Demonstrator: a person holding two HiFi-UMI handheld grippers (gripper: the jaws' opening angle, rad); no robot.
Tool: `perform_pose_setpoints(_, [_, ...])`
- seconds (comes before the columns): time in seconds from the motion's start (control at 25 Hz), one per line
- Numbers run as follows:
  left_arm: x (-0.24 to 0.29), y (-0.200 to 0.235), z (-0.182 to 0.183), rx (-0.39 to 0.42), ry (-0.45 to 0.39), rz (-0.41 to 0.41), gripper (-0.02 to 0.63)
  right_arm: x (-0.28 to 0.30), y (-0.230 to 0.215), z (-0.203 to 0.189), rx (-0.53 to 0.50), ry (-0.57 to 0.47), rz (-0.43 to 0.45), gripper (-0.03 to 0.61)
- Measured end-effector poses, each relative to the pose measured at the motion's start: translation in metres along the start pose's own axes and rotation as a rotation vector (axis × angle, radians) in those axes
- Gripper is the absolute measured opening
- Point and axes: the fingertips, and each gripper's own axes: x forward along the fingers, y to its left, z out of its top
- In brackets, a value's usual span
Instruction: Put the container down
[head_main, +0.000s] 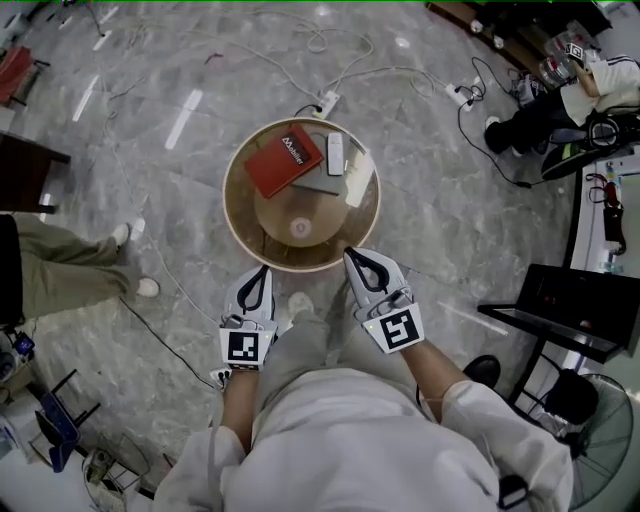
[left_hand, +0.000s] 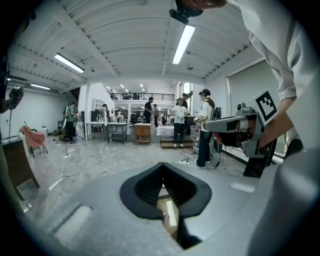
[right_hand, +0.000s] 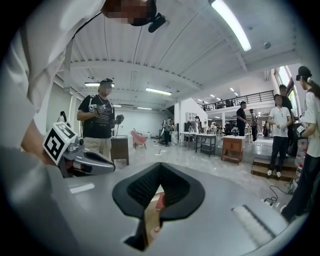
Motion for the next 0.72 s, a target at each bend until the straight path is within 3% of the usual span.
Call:
perform_pose_setpoints(0.12, [-0.009,-0.005,0.016,-0.021,-0.014,-0.006,0.006,-0.011,0.008,0.012,-0.017,0.003,0.011,0.002])
perform_pose_setpoints(0.36, [-0.032,-0.012,0.024,0.027,-0.016,-0.001,0.006,-0.027,0.018,0.037,-0.04,-0.02,0.022,0.002])
perform_pose_setpoints(0.72, [-0.044,-0.016,0.043,0.056,-0.049,0.012,0.006,-0.039,0.025,0.045,-0.058,-0.04,0.02,0.002])
